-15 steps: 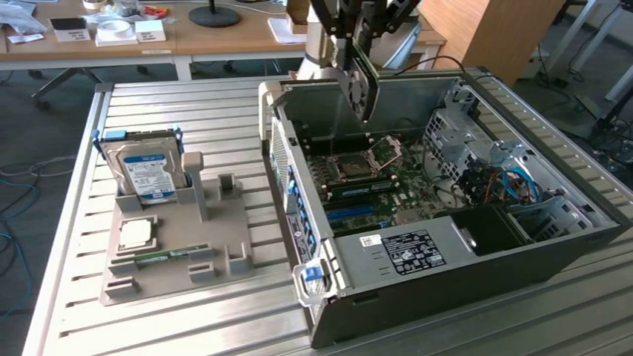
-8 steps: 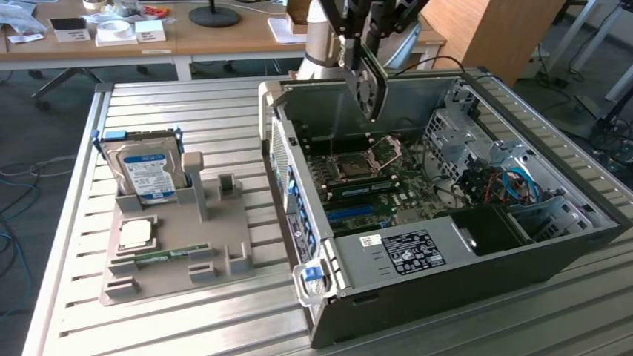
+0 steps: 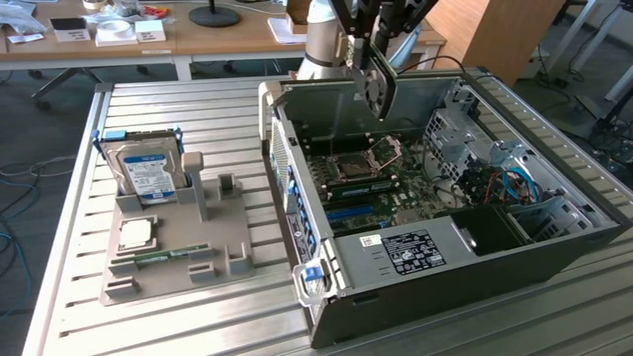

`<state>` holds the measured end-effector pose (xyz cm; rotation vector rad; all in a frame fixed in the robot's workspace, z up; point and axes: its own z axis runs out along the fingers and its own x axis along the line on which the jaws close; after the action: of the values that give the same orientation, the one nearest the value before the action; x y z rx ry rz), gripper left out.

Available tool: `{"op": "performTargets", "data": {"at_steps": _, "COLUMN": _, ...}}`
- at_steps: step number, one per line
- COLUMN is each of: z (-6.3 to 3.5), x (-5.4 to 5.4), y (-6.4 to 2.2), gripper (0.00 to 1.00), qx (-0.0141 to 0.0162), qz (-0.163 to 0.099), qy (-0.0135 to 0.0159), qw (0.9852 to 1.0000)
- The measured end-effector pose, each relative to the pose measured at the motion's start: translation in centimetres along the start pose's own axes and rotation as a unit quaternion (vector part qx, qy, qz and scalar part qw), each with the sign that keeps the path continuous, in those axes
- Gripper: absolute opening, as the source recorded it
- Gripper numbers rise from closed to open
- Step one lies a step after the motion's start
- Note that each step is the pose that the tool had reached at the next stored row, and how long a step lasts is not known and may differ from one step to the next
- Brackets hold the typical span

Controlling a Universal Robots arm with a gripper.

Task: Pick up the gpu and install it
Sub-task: 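Pick up the gpu and move the gpu toward the slot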

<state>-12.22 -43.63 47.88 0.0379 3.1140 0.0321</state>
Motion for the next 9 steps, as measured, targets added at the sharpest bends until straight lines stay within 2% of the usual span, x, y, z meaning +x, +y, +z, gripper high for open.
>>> {"op": "performTargets", "data": {"at_steps": 9, "z": 0.03, "x": -1.3, "y": 0.03, "gripper": 0.27, "qx": 0.0000, "qz": 0.000, "qy": 0.0000, "qw": 1.0000}}
